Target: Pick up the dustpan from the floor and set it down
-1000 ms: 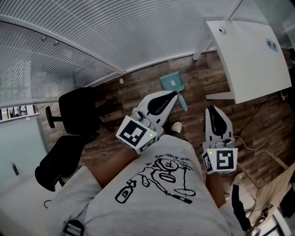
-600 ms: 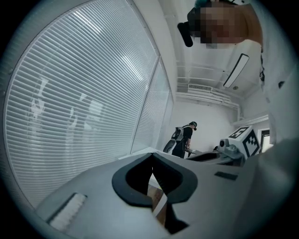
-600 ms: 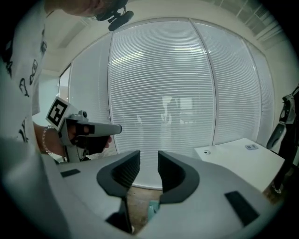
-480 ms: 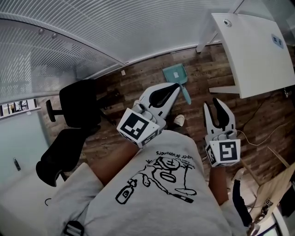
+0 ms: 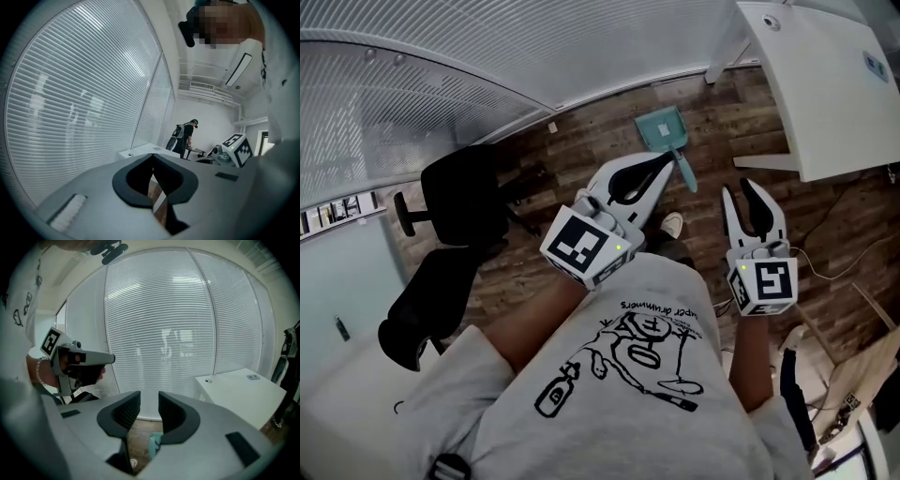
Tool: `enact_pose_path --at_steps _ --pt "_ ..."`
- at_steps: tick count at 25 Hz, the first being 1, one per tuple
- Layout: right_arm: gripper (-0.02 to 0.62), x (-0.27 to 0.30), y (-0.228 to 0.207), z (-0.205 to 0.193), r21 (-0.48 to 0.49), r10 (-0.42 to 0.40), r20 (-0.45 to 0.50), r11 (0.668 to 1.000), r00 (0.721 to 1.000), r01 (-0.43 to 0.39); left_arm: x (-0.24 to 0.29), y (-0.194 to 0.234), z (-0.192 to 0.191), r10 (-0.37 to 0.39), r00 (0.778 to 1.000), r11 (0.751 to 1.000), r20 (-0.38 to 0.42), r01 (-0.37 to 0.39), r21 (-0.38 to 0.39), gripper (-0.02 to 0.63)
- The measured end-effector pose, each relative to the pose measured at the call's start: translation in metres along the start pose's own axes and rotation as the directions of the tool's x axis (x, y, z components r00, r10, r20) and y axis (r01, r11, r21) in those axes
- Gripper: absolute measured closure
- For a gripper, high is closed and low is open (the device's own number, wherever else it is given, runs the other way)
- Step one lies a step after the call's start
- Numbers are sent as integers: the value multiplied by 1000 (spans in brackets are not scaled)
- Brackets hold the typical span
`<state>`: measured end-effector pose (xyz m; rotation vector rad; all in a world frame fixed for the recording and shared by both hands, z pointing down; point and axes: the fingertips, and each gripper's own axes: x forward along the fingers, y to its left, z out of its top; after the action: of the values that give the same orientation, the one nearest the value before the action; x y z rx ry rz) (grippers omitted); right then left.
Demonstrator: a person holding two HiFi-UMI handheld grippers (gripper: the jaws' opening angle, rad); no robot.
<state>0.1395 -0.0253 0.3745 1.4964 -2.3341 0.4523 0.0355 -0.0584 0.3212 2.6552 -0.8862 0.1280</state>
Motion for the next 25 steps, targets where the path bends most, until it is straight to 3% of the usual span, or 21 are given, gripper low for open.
enact_pose_path --at_steps 15,25 --pt "505 34 -5 -63 7 33 -122 999 992 -32 3 12 -28 6 999 1000 -42 -6 -13 604" --pt "501 61 -6 -117 49 76 -236 997 969 -66 2 18 -44 -2 998 1000 -64 1 -22 604"
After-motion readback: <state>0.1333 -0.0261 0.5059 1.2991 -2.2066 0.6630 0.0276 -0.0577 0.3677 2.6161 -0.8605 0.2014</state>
